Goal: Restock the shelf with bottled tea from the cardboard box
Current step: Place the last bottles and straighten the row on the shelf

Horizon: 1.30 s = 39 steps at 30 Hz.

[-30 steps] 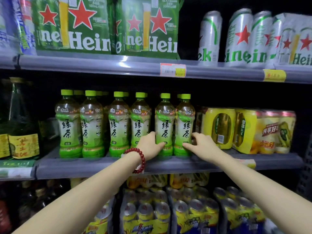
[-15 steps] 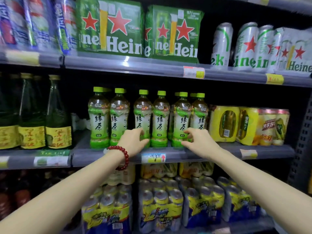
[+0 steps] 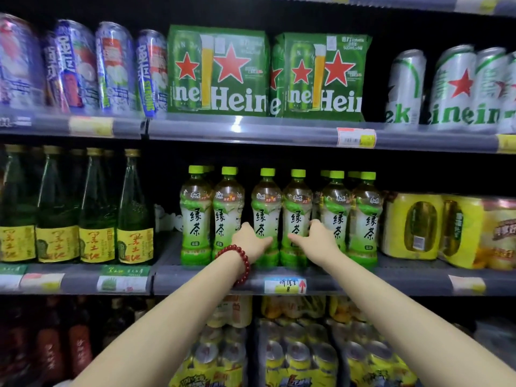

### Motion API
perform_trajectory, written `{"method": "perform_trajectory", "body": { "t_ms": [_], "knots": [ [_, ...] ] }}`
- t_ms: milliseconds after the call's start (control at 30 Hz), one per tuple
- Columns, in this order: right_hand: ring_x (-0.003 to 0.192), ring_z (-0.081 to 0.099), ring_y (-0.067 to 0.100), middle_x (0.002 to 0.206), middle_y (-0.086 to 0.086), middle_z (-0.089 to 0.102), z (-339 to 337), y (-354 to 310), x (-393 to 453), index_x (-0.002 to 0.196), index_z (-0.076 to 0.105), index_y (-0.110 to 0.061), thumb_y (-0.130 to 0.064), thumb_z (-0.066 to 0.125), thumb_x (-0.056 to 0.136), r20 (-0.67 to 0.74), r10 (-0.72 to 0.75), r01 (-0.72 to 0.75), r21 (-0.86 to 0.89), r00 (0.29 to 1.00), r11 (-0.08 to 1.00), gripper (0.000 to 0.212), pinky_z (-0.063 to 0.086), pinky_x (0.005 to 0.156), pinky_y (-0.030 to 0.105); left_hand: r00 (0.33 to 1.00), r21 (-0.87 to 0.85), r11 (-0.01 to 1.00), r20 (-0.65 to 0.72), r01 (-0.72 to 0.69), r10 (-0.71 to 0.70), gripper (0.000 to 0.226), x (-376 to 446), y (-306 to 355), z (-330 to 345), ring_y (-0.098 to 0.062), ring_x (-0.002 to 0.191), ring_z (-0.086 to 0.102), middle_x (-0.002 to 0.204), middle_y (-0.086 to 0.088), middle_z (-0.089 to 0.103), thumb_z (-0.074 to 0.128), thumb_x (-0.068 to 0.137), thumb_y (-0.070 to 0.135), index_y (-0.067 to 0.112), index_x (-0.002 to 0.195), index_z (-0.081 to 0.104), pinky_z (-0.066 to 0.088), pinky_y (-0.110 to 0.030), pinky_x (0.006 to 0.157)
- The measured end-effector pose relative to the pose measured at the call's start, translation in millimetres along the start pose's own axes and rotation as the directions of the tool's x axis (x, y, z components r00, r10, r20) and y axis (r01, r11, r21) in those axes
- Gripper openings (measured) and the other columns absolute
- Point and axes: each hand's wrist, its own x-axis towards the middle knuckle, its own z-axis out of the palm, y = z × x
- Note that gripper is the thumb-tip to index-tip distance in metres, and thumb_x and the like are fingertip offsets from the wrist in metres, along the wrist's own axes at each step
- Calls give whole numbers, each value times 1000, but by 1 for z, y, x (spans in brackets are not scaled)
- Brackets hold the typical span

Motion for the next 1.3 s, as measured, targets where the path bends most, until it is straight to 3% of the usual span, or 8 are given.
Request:
{"method": "perform_trajectory", "body": {
  "t_ms": [100,233,367,567,800,967,1300],
  "knots": [
    [133,43,33,147,19,40,6,10,6,145,23,-4,-29,64,90,21,8,-11,136,1000,991,73,39,106,42,1000,-109,994,12,4,-3,78,9,-3,8,-28,137,37,153,-13,30,61,89,26,9,149,15,35,-39,109],
    [136,40,31,151,16,37,10,26,8,147,23,-11,-32,62,90,67,-1,-13,202,998,979,73,35,111,44,1000,-165,986,7,4,-3,79,12,-8,13,-28,138,35,153,-11,31,64,87,28,11,148,17,32,-40,111],
    [144,27,28,158,12,24,15,27,7,153,11,-11,-30,53,96,96,-25,5,210,995,978,73,26,115,41,999,-141,990,-32,11,-15,82,16,-8,15,-29,134,41,149,-12,37,70,81,33,12,146,23,36,-41,110],
    [147,21,25,161,9,17,12,33,12,153,9,-12,-26,51,97,112,-38,11,227,993,974,72,21,117,42,990,-68,998,-138,5,-14,79,10,-1,26,-31,124,50,137,-16,49,73,78,37,8,138,30,43,-37,100],
    [145,26,26,159,8,23,9,36,11,153,12,-14,-37,57,93,114,-47,18,241,992,970,79,26,116,43,998,-155,987,-46,-38,32,76,6,-14,22,-24,117,57,132,-6,57,75,75,33,16,138,36,47,-43,102],
    [145,25,29,159,11,23,7,28,8,153,12,-10,-37,57,93,86,-24,5,214,996,977,79,26,115,43,997,-130,990,-62,-49,41,81,2,-11,20,-26,129,47,142,-8,47,73,79,32,13,144,28,39,-36,105],
    [144,28,27,158,10,25,8,36,9,152,14,-11,-40,55,93,91,-61,43,193,994,980,77,28,115,42,994,-68,995,-95,-66,60,85,7,-17,24,-28,131,44,144,-10,45,74,77,36,12,144,29,39,-38,106]
  ]
}}
